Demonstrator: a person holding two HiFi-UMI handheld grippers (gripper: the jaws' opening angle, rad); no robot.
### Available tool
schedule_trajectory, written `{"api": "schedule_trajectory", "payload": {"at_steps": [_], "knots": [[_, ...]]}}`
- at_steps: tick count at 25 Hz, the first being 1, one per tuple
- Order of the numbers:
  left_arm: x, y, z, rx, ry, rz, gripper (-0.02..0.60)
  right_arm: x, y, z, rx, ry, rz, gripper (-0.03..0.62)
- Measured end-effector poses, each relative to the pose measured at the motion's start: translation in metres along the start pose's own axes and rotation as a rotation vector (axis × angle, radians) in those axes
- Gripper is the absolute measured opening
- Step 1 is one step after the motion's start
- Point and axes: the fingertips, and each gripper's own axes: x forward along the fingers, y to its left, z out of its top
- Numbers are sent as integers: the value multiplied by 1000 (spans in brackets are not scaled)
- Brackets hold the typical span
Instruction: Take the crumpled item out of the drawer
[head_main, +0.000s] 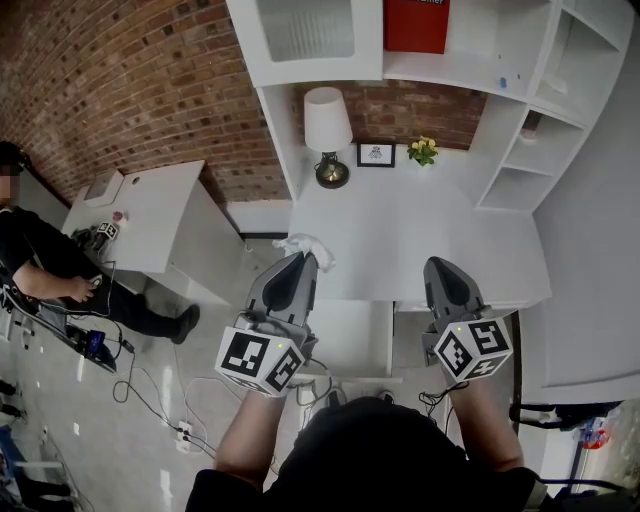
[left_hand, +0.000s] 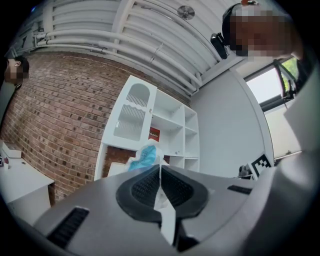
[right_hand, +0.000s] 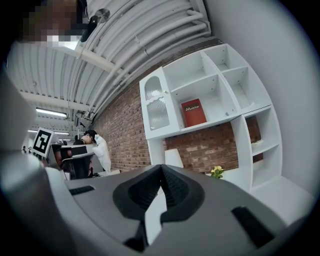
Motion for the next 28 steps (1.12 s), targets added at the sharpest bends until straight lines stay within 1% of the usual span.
{"api": "schedule_trajectory", "payload": {"at_steps": [17, 28], "knots": [[6, 8, -5, -8, 7, -9, 17, 6, 0, -5, -2, 13, -7, 0], [7, 18, -5, -16, 9, -34, 17, 11, 7, -6, -12, 21, -26, 0]]}}
